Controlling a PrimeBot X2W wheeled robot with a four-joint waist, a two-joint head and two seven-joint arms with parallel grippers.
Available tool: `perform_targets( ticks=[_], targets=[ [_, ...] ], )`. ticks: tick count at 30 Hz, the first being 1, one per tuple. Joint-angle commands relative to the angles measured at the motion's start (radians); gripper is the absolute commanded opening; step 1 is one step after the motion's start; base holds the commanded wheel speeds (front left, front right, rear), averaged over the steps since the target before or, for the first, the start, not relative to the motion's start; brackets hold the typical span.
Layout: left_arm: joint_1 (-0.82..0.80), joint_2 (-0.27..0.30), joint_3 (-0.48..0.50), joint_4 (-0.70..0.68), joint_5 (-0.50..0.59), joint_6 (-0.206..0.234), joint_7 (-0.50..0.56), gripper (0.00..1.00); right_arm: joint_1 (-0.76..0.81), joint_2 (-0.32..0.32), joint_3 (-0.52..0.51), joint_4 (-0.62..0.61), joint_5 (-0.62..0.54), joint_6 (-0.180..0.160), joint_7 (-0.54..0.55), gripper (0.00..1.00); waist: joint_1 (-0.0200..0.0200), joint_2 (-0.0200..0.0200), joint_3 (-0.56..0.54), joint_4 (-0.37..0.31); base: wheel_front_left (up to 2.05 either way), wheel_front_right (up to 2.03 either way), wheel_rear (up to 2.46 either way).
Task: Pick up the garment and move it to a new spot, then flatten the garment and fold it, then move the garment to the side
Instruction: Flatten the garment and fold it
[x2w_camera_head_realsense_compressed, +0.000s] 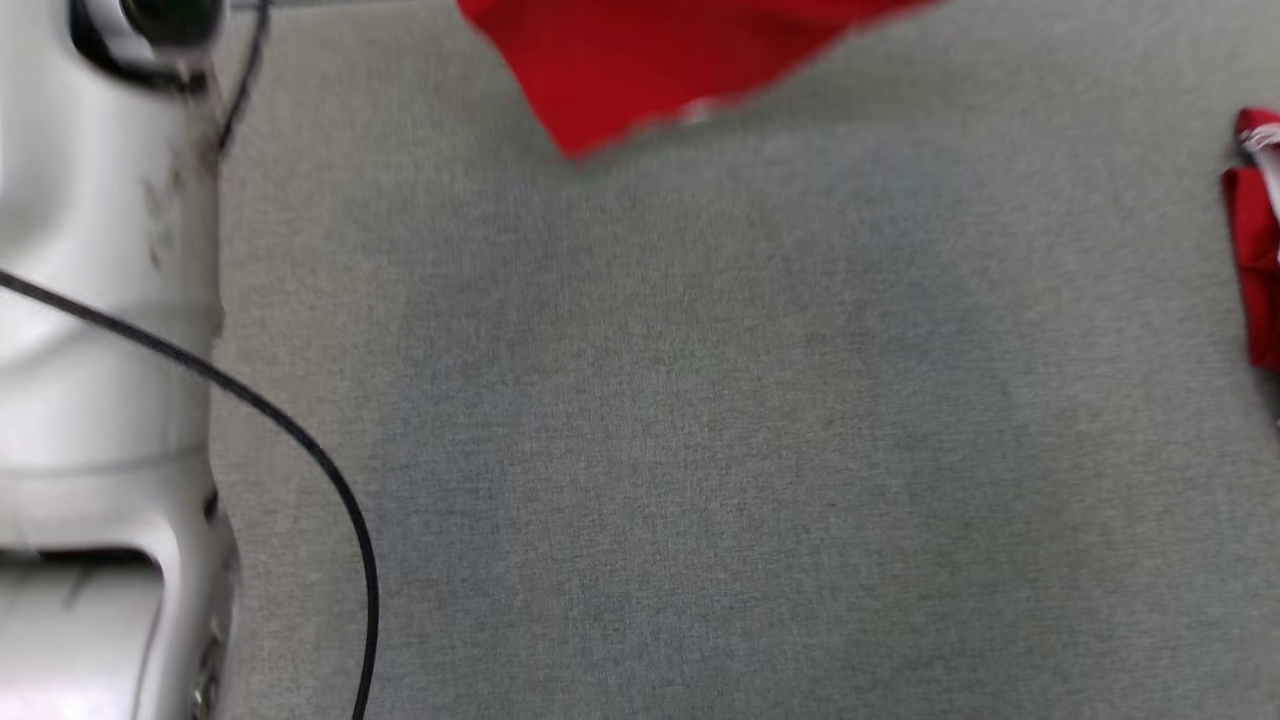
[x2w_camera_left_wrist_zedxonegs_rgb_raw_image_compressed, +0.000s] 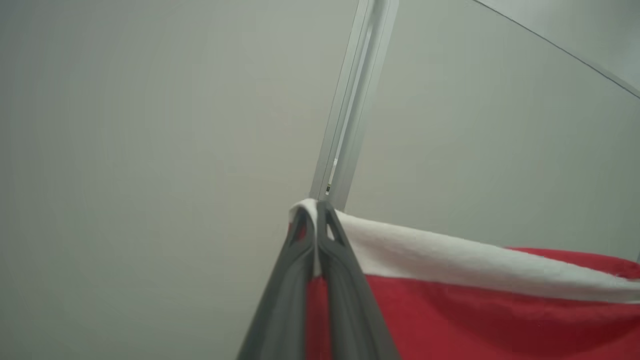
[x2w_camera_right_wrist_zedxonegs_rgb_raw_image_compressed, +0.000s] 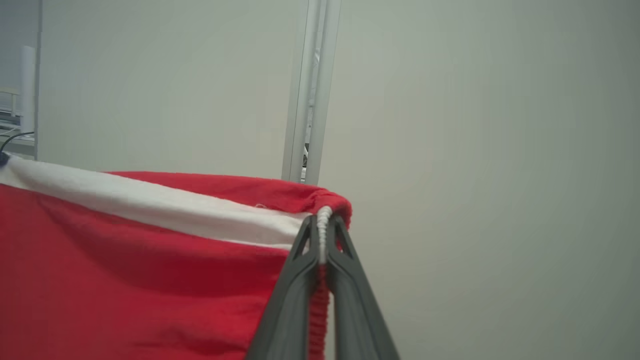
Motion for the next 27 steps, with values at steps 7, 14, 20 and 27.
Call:
perform_targets(
  ticks=[7,14,20,27],
  targets=[
    [-0.277,-0.022,0.016,0.169,0.0,-0.004,-0.224,0.0,-0.183,0.106,-0.025,0.199,-0.102,0.0,-0.194,0.0,0.0,0.0,0.155,0.032,0.0,0.0,0.0],
    [-0.218,-0.028,-0.058,0.199,-0.047,-0.024,-0.229,0.0,-0.073,0.121,-0.073,0.193,-0.147,0.0,-0.192,0.0,0.0,0.0,0.222,0.072,0.0,0.0,0.0],
    [-0.098,-0.028,-0.167,0.228,-0.093,-0.034,-0.229,0.0,0.062,0.092,-0.07,0.233,-0.11,0.0,-0.193,0.0,0.0,0.0,0.244,0.102,0.0,0.0,0.0],
    [0.023,-0.028,-0.209,0.275,-0.084,-0.053,-0.23,0.0,0.215,0.075,-0.033,0.203,-0.031,0.0,-0.193,0.0,0.0,0.0,0.201,0.104,0.0,0.0,0.0]
  ],
)
